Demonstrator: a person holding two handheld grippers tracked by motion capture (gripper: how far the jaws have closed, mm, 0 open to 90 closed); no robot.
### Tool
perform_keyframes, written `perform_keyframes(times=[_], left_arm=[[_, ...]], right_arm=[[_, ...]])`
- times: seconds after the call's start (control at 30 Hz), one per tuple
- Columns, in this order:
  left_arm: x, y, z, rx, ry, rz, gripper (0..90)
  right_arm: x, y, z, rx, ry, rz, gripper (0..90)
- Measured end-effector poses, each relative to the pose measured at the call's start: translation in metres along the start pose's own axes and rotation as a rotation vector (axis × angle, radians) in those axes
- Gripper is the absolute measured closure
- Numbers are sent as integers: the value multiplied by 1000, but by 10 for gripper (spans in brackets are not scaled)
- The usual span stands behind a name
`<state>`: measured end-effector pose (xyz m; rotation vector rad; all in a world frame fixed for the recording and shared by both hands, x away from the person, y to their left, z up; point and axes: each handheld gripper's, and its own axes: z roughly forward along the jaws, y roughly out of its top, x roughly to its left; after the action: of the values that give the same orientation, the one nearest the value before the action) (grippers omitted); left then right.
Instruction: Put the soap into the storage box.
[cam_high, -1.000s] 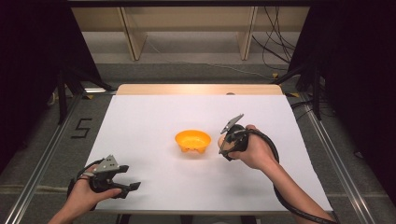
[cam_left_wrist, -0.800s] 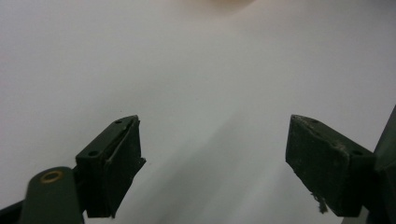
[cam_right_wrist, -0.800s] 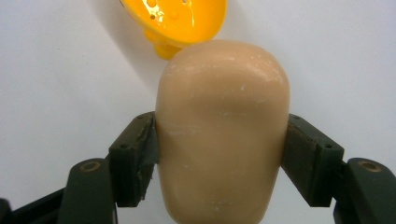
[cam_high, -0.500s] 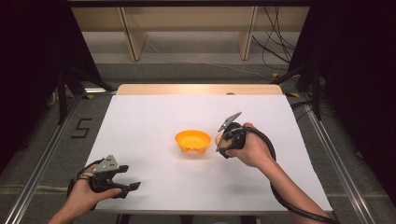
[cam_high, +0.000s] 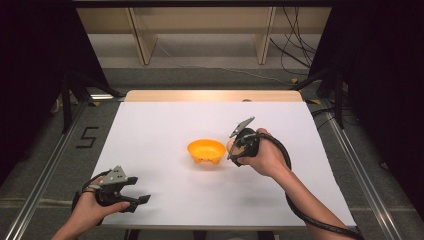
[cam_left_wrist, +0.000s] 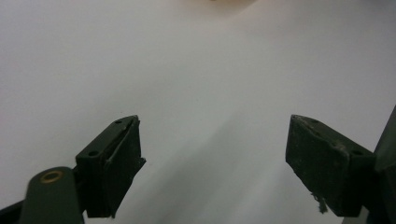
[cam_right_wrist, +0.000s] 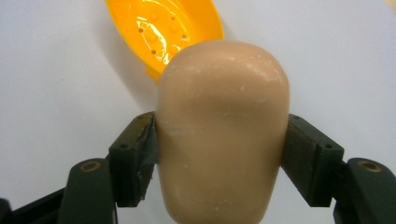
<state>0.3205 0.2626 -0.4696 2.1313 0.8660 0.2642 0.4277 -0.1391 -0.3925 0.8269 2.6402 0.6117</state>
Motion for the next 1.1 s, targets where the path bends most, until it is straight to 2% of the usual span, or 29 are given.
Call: perform_keyframes(times=[0.07, 0.13, 0.2, 0.23, 0.3, 0.37, 0.4, 0.43, 0.5, 0.57, 0.67, 0.77, 0.9, 0.97, 1.03, 1.1], left_arm=[[1, 0, 0, 10, 8, 11, 180], [0, 0, 0, 0, 0, -1, 180], [0, 0, 0, 0, 0, -1, 180], [0, 0, 0, 0, 0, 0, 180], [0, 0, 0, 0, 0, 0, 180], [0, 0, 0, 0, -1, -1, 180], [0, 0, 0, 0, -1, 0, 180], [0, 0, 0, 1, 0, 0, 180], [0, 0, 0, 1, -1, 0, 180], [1, 0, 0, 6, 0, 6, 180], [0, 0, 0, 0, -1, 0, 180], [0, 0, 0, 0, -1, 1, 180], [0, 0, 0, 0, -1, 0, 180], [0, 0, 0, 0, -1, 0, 180], [0, 0, 0, 0, -1, 1, 180], [0, 0, 0, -1, -1, 0, 180]], right_arm=[[1, 1, -1, 4, 8, 11, 335], [0, 2, 1, -11, 15, 2, 335], [-1, 4, 0, 7, 6, -18, 335], [2, 4, 0, 0, 14, 16, 335], [1, 5, 1, -8, 11, -3, 335], [2, 5, 2, -11, 9, 1, 335], [4, 5, 3, -12, 19, 19, 335], [3, 6, 3, -15, 8, 2, 335], [4, 7, 3, -17, 7, 10, 335], [3, 8, 3, -26, 9, -6, 335], [5, 10, 4, -20, 15, 13, 335], [4, 11, 5, -27, 9, -7, 335], [4, 12, 6, -25, 14, 4, 335], [3, 12, 7, -30, 12, -11, 335], [4, 13, 7, -28, 12, 11, 335], [4, 13, 7, -30, 10, 9, 335]])
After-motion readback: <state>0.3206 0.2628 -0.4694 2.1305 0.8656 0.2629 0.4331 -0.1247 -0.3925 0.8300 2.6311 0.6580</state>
